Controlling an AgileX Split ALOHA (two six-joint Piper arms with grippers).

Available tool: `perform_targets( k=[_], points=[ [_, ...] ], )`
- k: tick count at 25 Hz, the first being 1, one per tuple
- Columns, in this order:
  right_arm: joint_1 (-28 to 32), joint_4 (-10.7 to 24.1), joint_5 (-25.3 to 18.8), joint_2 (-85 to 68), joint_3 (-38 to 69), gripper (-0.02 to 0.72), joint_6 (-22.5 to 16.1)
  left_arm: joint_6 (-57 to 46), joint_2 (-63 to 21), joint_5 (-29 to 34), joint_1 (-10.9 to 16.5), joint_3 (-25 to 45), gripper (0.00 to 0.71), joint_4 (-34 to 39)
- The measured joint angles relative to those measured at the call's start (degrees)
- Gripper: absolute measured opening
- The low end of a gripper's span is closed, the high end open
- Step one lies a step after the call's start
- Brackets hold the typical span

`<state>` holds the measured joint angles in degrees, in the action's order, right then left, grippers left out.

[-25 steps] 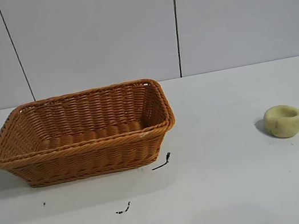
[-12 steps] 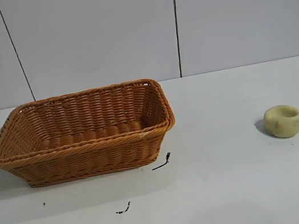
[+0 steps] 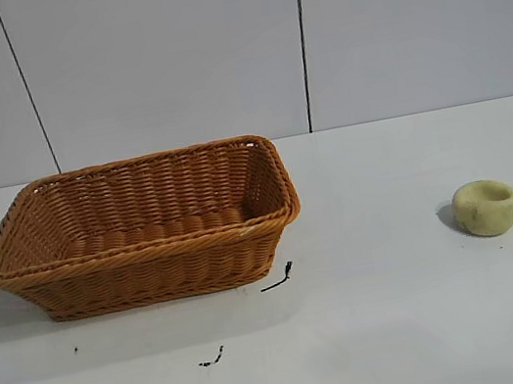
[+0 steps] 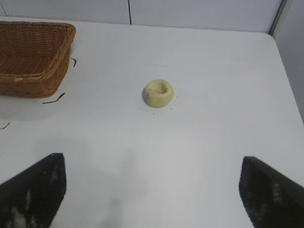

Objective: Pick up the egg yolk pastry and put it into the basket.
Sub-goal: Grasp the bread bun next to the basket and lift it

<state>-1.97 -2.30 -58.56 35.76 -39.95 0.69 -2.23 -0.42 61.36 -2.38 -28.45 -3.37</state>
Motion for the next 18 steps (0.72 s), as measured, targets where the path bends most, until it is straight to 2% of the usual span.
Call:
perform_targets(
  k=[11, 18],
  points=[
    [0.0, -0.02, 2.32, 36.66, -14.98, 0.689, 0.0, 0.0, 0.0, 0.0, 0.0, 0.0, 0.695, 0.0],
    [0.0, -0.06, 2.61, 55.63, -30.05, 0.689, 0.0, 0.0, 0.0, 0.0, 0.0, 0.0, 0.695, 0.0]
  ],
)
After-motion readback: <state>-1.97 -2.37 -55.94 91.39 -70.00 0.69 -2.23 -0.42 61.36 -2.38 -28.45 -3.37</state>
